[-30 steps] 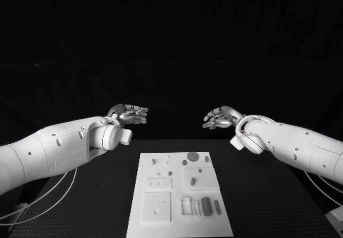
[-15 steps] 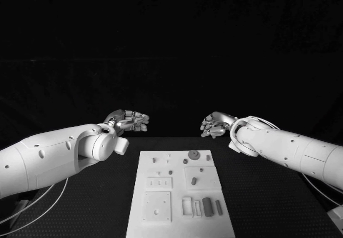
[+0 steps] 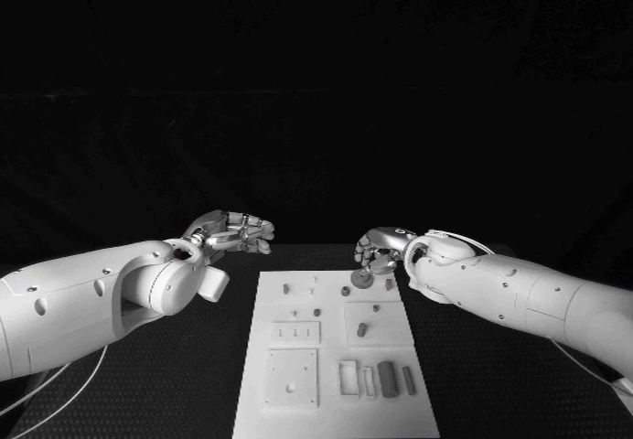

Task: Assemble the parts on the task board

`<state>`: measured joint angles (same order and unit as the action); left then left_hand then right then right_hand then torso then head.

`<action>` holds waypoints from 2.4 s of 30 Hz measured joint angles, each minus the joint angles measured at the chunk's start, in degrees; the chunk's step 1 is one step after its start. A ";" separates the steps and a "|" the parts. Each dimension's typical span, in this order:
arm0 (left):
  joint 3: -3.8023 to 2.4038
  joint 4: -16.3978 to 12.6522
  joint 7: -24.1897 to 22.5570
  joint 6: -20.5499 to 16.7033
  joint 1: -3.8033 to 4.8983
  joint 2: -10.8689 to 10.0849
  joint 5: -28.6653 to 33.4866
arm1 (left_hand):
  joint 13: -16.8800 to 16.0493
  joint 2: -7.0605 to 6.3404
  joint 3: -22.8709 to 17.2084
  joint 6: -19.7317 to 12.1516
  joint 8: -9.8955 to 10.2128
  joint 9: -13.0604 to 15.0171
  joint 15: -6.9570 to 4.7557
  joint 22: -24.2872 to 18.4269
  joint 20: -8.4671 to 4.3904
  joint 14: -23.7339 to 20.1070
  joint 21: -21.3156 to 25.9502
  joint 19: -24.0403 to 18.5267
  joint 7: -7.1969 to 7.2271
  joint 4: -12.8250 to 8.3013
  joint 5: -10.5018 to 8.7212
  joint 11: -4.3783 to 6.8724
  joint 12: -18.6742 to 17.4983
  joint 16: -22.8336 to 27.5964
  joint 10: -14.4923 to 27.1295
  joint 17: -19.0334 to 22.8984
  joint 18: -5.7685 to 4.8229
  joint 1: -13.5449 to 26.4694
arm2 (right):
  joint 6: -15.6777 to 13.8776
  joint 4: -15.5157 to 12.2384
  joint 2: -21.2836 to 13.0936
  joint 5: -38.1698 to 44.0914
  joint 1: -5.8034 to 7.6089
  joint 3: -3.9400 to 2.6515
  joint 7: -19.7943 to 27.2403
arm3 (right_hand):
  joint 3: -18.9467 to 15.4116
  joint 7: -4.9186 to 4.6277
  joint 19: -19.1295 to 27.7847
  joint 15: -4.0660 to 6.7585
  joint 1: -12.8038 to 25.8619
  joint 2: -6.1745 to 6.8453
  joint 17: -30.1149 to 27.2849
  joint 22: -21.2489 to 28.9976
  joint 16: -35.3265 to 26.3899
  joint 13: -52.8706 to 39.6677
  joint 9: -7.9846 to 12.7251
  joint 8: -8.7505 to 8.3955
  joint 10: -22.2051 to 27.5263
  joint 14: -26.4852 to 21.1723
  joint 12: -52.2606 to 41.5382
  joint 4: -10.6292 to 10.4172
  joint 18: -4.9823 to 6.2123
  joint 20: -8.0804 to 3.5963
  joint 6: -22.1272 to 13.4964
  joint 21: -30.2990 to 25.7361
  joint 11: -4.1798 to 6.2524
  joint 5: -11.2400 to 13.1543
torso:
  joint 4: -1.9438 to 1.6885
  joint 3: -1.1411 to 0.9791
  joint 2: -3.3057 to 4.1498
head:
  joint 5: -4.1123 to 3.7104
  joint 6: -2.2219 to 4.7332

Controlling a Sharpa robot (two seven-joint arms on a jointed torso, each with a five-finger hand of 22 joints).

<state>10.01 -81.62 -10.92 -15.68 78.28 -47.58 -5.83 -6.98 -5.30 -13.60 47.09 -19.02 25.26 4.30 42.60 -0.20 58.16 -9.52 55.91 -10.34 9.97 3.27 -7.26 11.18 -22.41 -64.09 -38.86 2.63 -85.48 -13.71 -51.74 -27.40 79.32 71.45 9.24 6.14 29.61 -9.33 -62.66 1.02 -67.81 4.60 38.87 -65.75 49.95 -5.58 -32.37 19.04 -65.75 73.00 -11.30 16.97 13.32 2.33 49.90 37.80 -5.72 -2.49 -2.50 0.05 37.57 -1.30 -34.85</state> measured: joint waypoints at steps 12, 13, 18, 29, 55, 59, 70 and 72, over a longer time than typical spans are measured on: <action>0.01 0.83 -0.24 0.79 -0.04 0.87 -0.53 | 0.19 -0.22 0.46 0.00 0.22 -0.25 0.00 -0.15 -0.20 0.00 0.25 0.20 0.00 0.46 0.00 0.00 -0.60 0.41 0.00 -0.24 -0.14 -0.22 | -0.31 0.44 1.86 5.45 -0.83 0.21 -1.55 | -0.18 0.03 -0.50 -0.19 0.54 0.53 0.97 -0.60 1.07 0.40 0.32 -0.43 -0.01 0.19 0.90 -0.16 -0.08 -0.29 0.03 0.58 0.01 0.00 | -0.54 0.24 1.71 | -0.53 0.43; 0.01 0.83 -0.25 0.84 -0.04 0.88 -0.54 | 0.19 -0.22 0.46 0.00 0.22 -0.25 0.00 -0.15 -0.20 0.00 0.25 0.20 0.00 0.46 0.00 0.00 -0.60 0.41 0.00 -0.25 -0.15 -0.22 | -0.32 0.58 1.97 5.75 -0.92 0.24 -1.65 | -0.18 0.03 -0.51 -0.19 0.54 0.53 1.01 -0.65 1.30 0.40 0.35 -0.43 -0.01 0.19 0.90 -0.16 -0.08 -0.29 0.03 0.58 0.01 0.00 | -0.58 0.25 1.82 | -0.58 0.43; 0.02 0.77 -0.31 1.00 -0.04 0.85 -0.54 | 0.19 -0.21 0.61 0.00 0.22 -0.31 0.00 -0.15 -0.20 0.00 0.47 0.20 0.00 0.61 0.00 0.00 -0.82 0.65 0.00 -0.31 -0.19 -0.22 | -0.33 0.91 2.34 7.15 -1.34 0.31 -2.14 | -0.18 0.03 -0.60 -0.19 0.54 0.53 1.13 -0.75 1.31 0.47 0.38 -0.43 -0.01 0.19 1.12 -0.16 -0.09 -0.20 0.02 0.58 0.01 0.00 | -0.92 0.48 2.52 | -0.96 0.64; 0.02 0.48 -0.37 1.32 -0.06 0.81 -0.54 | 0.24 -0.21 0.60 0.00 0.43 -0.42 0.15 -0.20 -0.20 0.15 0.47 0.20 0.00 0.93 0.00 0.00 -0.96 0.74 0.00 -0.43 -0.45 -0.23 | -0.28 0.85 2.61 8.91 -1.63 0.35 -2.73 | -0.18 0.03 -0.92 -0.20 0.76 0.76 1.56 -1.07 1.97 0.59 0.50 -0.64 -0.40 0.19 1.34 -0.15 -0.11 -0.33 0.02 1.11 -0.01 0.01 | -1.46 0.89 3.53 | -1.38 0.90; 0.01 -0.13 -0.39 1.85 -0.05 0.77 -0.44 | 0.33 -0.21 0.94 0.20 0.66 -0.60 0.14 -0.25 -0.40 0.13 0.70 0.40 -0.20 1.57 0.00 0.00 -1.27 1.08 0.01 -0.74 -0.88 -0.23 | -0.66 2.03 4.00 11.89 -1.67 1.61 -4.34 | -0.35 0.03 -1.43 -0.20 1.29 1.29 2.12 -1.75 2.63 0.60 0.68 -0.86 -0.82 0.20 1.69 -0.30 -0.12 -0.58 0.02 1.64 0.00 0.05 | -1.55 0.79 4.55 | -1.32 1.15; 0.01 -0.19 -0.39 1.91 -0.05 0.75 -0.43 | 0.33 -0.21 1.09 0.20 0.66 -0.65 0.13 -0.25 -0.40 0.12 0.70 0.40 -0.20 1.72 0.00 0.00 -1.48 1.31 0.01 -0.75 -0.88 -0.23 | -0.87 2.20 4.14 12.21 -1.65 1.65 -4.43 | -0.35 0.05 -1.62 -0.20 1.29 1.29 2.27 -1.96 2.98 0.54 0.79 -1.10 -1.43 0.20 1.76 -0.30 -0.12 -0.60 0.03 1.67 0.20 0.05 | -1.55 0.79 4.64 | -1.31 1.08; 0.01 -0.18 -0.36 2.04 -0.04 0.81 -0.41 | 0.38 -0.21 1.15 0.20 0.66 -0.71 0.13 -0.25 -0.40 0.11 0.90 0.40 -0.20 2.11 0.00 -0.22 -1.48 1.31 -0.20 -0.89 -0.90 -0.23 | -1.03 2.06 4.40 12.73 -1.39 1.96 -4.88 | -0.35 0.07 -1.94 -0.22 1.52 1.06 2.57 -2.31 3.31 0.42 1.13 -1.43 -1.64 0.42 1.98 -0.30 -0.11 -0.68 0.06 1.90 0.40 0.05 | -1.51 0.81 4.85 | -1.21 0.89; 0.01 -0.18 -0.35 2.04 -0.04 0.81 -0.39 | 0.38 -0.21 1.31 0.20 0.66 -0.75 0.13 -0.25 -0.40 0.11 0.90 0.40 -0.20 2.26 0.00 -0.22 -1.58 1.31 -0.20 -0.95 -0.89 -0.23 | -1.03 2.04 4.45 12.86 -1.27 2.24 -4.97 | -0.35 0.07 -2.02 -0.23 1.52 1.06 2.59 -2.47 3.53 0.42 1.16 -1.43 -1.95 0.44 1.99 -0.30 -0.12 -0.62 0.06 1.90 0.33 0.05 | -1.49 0.81 4.87 | -1.21 0.85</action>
<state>10.02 -81.80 -11.27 -13.64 78.23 -46.77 -6.22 -6.60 -5.50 -12.30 47.28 -18.36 24.51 4.42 42.35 -0.60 58.27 -8.62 56.31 -10.54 12.23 3.27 -7.47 9.61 -21.10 -64.30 -39.82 1.74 -85.71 -14.74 -49.70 -22.94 92.18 70.19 11.48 1.17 29.27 -9.25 -64.68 0.79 -66.29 5.66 41.46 -68.22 53.48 -5.16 -31.21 17.61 -67.70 73.44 -9.30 16.67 13.20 1.71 49.96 39.71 -5.39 -2.45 -3.99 0.86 42.45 -2.51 -34.00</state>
